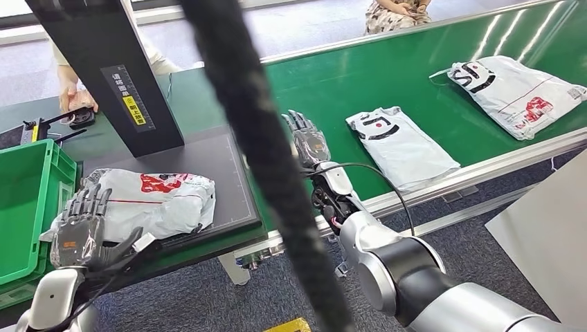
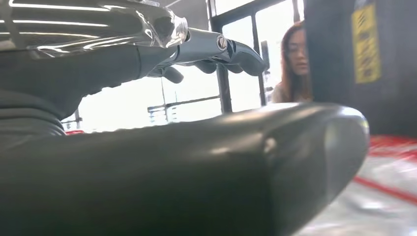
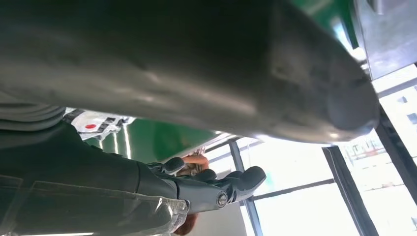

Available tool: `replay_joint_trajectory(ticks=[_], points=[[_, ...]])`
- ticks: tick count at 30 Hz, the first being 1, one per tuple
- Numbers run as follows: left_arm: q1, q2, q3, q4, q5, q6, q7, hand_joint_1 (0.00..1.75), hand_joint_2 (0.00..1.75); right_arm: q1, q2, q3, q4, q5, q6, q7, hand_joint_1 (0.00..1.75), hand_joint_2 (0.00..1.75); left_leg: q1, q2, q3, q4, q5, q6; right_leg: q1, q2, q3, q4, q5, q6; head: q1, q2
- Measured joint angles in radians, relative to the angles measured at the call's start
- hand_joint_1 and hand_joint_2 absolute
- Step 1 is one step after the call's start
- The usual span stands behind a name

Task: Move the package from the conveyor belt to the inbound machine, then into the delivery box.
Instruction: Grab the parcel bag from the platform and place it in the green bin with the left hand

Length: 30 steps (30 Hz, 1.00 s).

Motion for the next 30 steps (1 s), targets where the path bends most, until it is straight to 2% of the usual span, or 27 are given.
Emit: replay_joint_trajectory(ticks=[8, 17, 21, 30], points=[[-0.18, -0.002, 0.019, 0.307, 0.017, -0.025, 0.047, 0.0, 0.0, 0.023, -0.016, -0.028, 0.034, 0.002, -0.011, -0.017, 0.0, 0.0, 0.0, 0.0, -0.001, 0.0, 0.0, 0.0, 0.0, 0.0, -0.001, 0.0, 0.0, 0.0, 0.0, 0.0], [-0.242, 0.011, 0.056, 0.448, 0.027, -0.034, 0.072, 0.0, 0.0, 0.043, -0.036, -0.043, 0.06, -0.009, -0.047, -0.041, 0.0, 0.0, 0.0, 0.0, -0.002, 0.0, 0.0, 0.0, 0.0, 0.0, -0.001, 0.0, 0.0, 0.0, 0.0, 0.0], [-0.243, 0.009, 0.065, 0.472, 0.031, -0.019, 0.063, 0.0, 1.75, 0.052, -0.037, -0.043, 0.064, -0.002, -0.054, -0.043, 0.0, 0.0, 0.0, 0.0, -0.001, 0.0, 0.0, 0.0, 0.0, 0.0, -0.001, 0.0, 0.0, 0.0, 0.0, 0.0], [-0.244, -0.005, 0.084, 0.489, 0.046, 0.003, 0.036, 0.0, 1.75, 0.061, -0.034, -0.04, 0.065, 0.02, -0.055, -0.041, 0.0, 0.0, 0.0, 0.0, -0.002, 0.0, 0.0, 0.0, 0.0, 0.0, -0.001, 0.0, 0.0, 0.0, 0.0, 0.0]])
